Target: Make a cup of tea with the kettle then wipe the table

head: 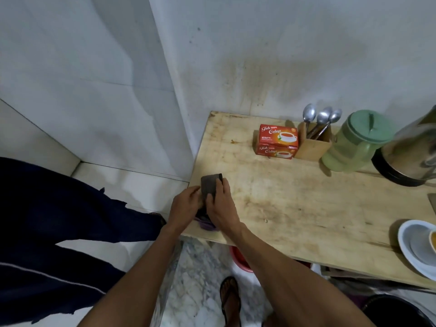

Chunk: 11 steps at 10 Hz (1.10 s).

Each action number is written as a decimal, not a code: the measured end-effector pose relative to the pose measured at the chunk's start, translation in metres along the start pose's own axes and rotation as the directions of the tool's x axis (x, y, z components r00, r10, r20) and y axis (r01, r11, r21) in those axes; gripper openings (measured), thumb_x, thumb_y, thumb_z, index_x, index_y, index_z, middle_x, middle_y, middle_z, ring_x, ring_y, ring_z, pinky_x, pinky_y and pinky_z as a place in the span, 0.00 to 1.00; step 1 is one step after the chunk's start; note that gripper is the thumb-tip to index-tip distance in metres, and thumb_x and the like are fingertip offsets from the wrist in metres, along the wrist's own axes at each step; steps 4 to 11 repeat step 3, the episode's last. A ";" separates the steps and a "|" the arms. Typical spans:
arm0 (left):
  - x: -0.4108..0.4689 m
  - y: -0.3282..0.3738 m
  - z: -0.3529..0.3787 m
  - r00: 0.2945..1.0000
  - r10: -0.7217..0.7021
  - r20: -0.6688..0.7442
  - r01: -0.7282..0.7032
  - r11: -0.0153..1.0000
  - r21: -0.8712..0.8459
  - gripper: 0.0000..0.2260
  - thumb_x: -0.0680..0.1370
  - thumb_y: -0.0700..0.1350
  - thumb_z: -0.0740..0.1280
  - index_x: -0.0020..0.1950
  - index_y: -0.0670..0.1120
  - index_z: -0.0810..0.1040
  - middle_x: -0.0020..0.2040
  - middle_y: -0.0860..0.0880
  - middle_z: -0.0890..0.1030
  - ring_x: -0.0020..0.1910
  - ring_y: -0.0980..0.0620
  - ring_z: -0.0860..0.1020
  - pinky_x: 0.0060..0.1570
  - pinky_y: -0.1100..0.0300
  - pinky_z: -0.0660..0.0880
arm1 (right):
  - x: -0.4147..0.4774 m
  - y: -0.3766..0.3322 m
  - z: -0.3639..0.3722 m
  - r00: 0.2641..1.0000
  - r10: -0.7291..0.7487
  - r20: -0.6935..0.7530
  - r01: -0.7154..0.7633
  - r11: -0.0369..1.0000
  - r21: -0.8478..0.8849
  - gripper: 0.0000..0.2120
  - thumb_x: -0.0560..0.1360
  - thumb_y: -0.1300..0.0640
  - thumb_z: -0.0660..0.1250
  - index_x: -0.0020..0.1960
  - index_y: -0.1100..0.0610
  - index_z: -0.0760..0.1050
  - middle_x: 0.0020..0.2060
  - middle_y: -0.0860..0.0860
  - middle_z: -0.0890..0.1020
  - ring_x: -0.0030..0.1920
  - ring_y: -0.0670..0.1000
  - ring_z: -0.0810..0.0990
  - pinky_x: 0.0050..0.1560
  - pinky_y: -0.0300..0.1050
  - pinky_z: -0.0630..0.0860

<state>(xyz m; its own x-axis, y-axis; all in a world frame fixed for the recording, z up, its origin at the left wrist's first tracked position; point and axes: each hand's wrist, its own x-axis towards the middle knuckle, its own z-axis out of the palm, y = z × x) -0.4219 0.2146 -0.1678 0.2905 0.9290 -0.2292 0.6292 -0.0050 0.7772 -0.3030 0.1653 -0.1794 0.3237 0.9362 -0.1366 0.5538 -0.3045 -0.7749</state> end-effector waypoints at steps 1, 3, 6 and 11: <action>-0.011 0.010 0.001 0.997 0.036 0.071 -0.039 0.999 0.031 0.14 0.81 0.46 0.63 0.62 0.42 0.79 0.58 0.42 0.83 0.56 0.45 0.80 0.58 0.48 0.77 | -0.006 0.002 -0.005 0.997 0.035 0.065 -0.033 0.999 -0.024 0.22 0.79 0.63 0.57 0.72 0.64 0.64 0.74 0.60 0.65 0.67 0.60 0.71 0.64 0.48 0.70; -0.007 0.015 0.009 0.991 0.069 0.114 -0.094 0.968 0.232 0.23 0.74 0.56 0.57 0.60 0.45 0.80 0.56 0.45 0.83 0.54 0.44 0.81 0.51 0.55 0.75 | -0.024 0.005 -0.035 0.992 -0.037 0.117 0.038 0.999 -0.005 0.20 0.78 0.63 0.57 0.69 0.60 0.70 0.64 0.58 0.75 0.61 0.58 0.75 0.58 0.43 0.70; -0.007 0.015 0.009 0.991 0.069 0.114 -0.094 0.968 0.232 0.23 0.74 0.56 0.57 0.60 0.45 0.80 0.56 0.45 0.83 0.54 0.44 0.81 0.51 0.55 0.75 | -0.024 0.005 -0.035 0.992 -0.037 0.117 0.038 0.999 -0.005 0.20 0.78 0.63 0.57 0.69 0.60 0.70 0.64 0.58 0.75 0.61 0.58 0.75 0.58 0.43 0.70; -0.007 0.015 0.009 0.991 0.069 0.114 -0.094 0.968 0.232 0.23 0.74 0.56 0.57 0.60 0.45 0.80 0.56 0.45 0.83 0.54 0.44 0.81 0.51 0.55 0.75 | -0.024 0.005 -0.035 0.992 -0.037 0.117 0.038 0.999 -0.005 0.20 0.78 0.63 0.57 0.69 0.60 0.70 0.64 0.58 0.75 0.61 0.58 0.75 0.58 0.43 0.70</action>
